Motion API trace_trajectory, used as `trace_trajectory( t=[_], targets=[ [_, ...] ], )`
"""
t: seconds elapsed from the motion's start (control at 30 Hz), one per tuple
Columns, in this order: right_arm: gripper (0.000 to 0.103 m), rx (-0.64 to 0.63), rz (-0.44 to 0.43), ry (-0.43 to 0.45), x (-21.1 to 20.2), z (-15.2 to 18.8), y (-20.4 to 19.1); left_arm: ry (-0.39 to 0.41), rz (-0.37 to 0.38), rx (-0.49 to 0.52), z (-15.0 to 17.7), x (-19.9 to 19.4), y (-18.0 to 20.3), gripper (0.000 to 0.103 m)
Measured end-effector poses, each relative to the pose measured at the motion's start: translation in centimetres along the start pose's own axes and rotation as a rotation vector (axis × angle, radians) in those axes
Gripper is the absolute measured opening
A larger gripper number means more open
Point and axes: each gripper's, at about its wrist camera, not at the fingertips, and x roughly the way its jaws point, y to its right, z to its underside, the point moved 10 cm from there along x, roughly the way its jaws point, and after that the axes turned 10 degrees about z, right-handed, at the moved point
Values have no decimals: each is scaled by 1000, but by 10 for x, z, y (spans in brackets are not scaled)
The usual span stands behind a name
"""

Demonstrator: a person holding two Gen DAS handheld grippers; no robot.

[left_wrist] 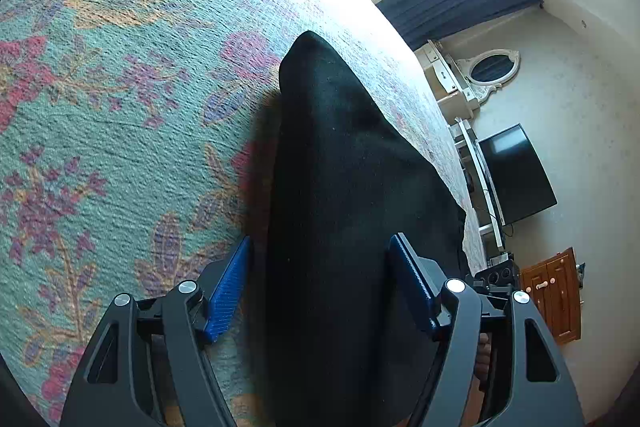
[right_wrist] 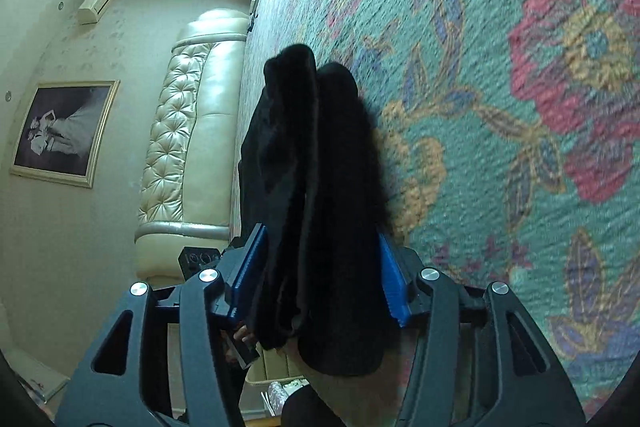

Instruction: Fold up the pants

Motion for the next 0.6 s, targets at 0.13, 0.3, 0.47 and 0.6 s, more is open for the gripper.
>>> trace_trajectory(
  t=[0.13,0.3,0.47,0.6],
  targets=[
    [30,-40,23,4,-5,15,9,-15,-18,41,7,-1,3,71],
    [28,-18,-34,13,-6,14,16,-8,-16,35,5,5,10,72],
    [33,-28,-59,32,-9,16,10,-8,-4,26,2,4,10,78],
    [39,1,-84,52,-18,16,16,-17,-31,47,6,5,12,81]
  ],
)
